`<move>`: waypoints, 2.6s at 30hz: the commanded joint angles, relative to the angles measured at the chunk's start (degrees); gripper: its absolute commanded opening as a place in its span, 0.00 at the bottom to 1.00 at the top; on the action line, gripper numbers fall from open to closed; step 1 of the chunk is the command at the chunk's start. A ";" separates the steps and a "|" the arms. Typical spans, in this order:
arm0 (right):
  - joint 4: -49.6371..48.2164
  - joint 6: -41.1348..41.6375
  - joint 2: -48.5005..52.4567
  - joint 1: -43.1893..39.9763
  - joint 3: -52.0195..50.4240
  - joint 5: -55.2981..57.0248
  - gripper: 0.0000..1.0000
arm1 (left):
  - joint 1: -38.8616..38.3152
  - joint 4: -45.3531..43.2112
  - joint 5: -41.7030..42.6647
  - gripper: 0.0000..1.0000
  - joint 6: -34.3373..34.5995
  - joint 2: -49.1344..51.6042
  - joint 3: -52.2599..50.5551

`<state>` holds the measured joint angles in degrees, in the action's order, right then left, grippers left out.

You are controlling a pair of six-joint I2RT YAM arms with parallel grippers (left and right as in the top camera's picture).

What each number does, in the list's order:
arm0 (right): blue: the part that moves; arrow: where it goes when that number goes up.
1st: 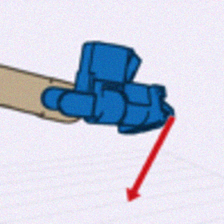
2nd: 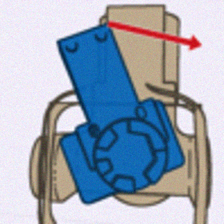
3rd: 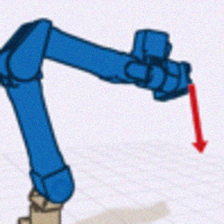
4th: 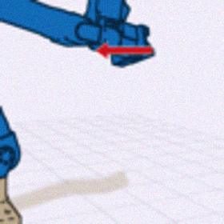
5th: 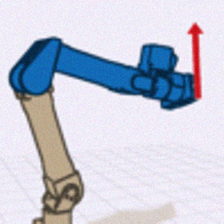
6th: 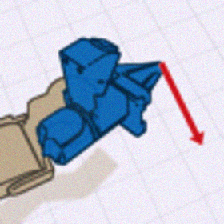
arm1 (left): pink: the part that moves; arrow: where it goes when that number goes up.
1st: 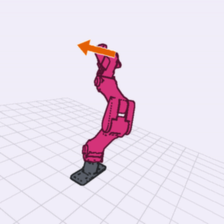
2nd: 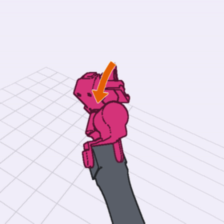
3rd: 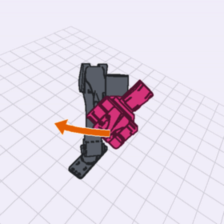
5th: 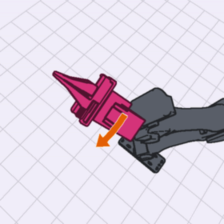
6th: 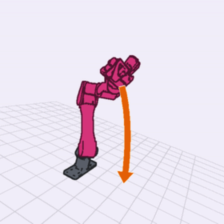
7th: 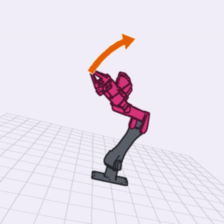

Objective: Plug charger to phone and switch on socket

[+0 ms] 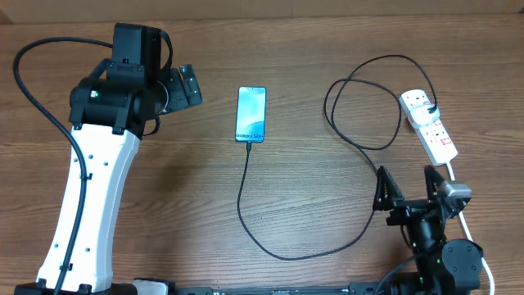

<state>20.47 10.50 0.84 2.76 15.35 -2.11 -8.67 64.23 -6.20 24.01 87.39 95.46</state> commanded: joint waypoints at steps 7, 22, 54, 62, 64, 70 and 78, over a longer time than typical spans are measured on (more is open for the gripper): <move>-15.85 -0.31 -0.68 0.92 -10.71 0.63 1.00 | -0.26 -0.15 0.24 1.00 -0.68 -0.07 -0.28; -17.94 -0.35 -0.68 0.92 -14.91 0.50 1.00 | -0.26 -0.15 0.24 1.00 -0.68 -0.07 -0.28; -15.52 -13.57 -0.68 0.81 -14.88 1.53 1.00 | -0.26 -0.15 0.26 1.00 -0.68 -0.07 -0.28; -15.63 -13.57 -0.68 0.81 -14.88 1.55 1.00 | -0.26 -0.15 0.24 1.00 -0.68 -0.07 -0.28; -15.63 -13.57 -0.68 0.81 -14.88 1.53 1.00 | -0.26 -0.15 0.26 0.99 -0.68 -0.07 -0.28; -15.63 -13.57 -0.68 0.81 -14.88 1.53 1.00 | -0.26 -0.15 0.26 1.00 -0.68 -0.07 -0.28; -15.63 -13.57 -0.68 0.81 -14.88 1.53 1.00 | -0.26 -0.15 0.26 1.00 -0.68 -0.07 -0.28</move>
<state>5.15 -2.81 0.73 3.42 1.06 -1.02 -8.67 64.23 -6.20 23.99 87.39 95.44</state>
